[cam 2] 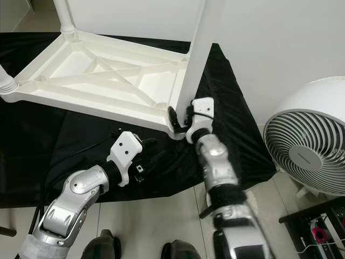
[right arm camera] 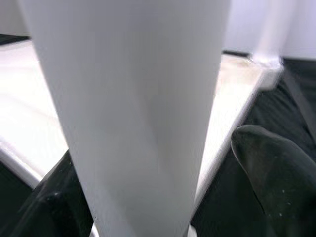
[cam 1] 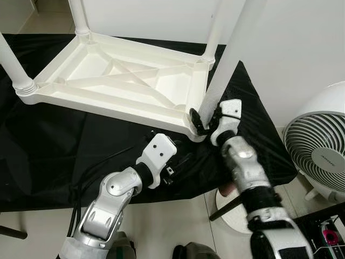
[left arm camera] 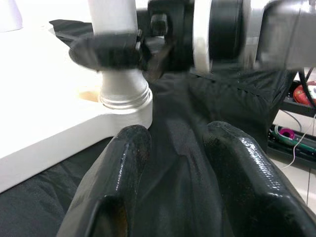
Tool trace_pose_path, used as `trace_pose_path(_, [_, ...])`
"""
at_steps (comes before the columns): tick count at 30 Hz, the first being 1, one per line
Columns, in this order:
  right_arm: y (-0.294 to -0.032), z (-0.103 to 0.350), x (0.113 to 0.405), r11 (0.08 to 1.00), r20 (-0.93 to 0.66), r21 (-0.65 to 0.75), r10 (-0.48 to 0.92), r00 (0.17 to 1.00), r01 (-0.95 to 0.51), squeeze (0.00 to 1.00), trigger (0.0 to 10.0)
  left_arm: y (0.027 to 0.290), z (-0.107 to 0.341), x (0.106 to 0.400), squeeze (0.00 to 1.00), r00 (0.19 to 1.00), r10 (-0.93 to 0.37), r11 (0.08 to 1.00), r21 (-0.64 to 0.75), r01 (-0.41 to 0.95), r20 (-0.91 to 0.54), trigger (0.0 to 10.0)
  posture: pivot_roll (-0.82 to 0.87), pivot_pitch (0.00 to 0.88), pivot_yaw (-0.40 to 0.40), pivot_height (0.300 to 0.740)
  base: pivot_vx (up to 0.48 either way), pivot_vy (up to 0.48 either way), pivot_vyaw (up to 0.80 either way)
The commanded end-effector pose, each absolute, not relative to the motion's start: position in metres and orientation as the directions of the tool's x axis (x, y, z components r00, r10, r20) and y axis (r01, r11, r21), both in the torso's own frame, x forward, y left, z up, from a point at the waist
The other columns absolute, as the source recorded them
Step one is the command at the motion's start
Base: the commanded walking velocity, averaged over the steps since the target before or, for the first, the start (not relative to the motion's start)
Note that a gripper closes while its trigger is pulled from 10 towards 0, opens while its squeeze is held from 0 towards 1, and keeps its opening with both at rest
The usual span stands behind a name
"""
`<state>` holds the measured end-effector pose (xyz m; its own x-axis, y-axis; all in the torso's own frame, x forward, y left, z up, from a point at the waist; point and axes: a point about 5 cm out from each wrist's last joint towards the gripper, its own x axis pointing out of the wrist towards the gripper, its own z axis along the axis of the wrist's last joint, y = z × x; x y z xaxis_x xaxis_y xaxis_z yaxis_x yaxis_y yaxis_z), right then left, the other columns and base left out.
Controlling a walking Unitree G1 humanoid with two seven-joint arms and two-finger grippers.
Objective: Building children table
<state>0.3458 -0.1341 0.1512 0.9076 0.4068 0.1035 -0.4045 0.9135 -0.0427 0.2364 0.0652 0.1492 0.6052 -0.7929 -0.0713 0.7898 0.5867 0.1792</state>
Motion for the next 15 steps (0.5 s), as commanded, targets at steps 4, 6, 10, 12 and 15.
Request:
trace_pose_path(4, [-0.139,0.146,0.349,0.798,0.033,-0.114,0.599,0.800,-0.592,0.00,10.0,0.065,0.148,0.239,0.00,0.638,-0.767,0.621,0.171,0.765,-0.068,10.0,0.05,0.042,-0.076,0.740,0.000,0.000,0.00])
trace_pose_path(6, [-0.135,0.144,0.349,0.766,0.013,-0.115,0.638,0.770,-0.633,0.00,10.0,0.065,0.149,0.239,0.00,0.637,-0.768,0.620,0.172,0.765,-0.068,10.0,0.06,0.037,-0.073,0.740,0.000,0.000,0.00])
trace_pose_path(10, [-0.127,0.137,0.351,0.702,-0.040,-0.134,0.701,0.712,-0.699,0.00,10.0,0.065,0.149,0.239,0.00,0.635,-0.769,0.617,0.177,0.767,-0.069,10.0,0.06,0.031,-0.074,0.740,0.000,0.000,0.00])
trace_pose_path(12, [-0.122,0.135,0.355,0.693,-0.051,-0.121,0.710,0.702,-0.710,0.00,10.0,0.066,0.149,0.239,0.00,0.635,-0.769,0.616,0.179,0.767,-0.070,10.0,0.06,0.031,-0.074,0.740,0.000,0.000,0.00])
trace_pose_path(15, [-0.116,0.132,0.356,0.678,-0.064,-0.114,0.725,0.686,-0.726,0.00,7.2,0.066,0.150,0.240,0.00,0.640,-0.766,0.621,0.183,0.762,-0.067,10.0,0.08,0.026,-0.078,0.740,0.000,0.000,0.00])
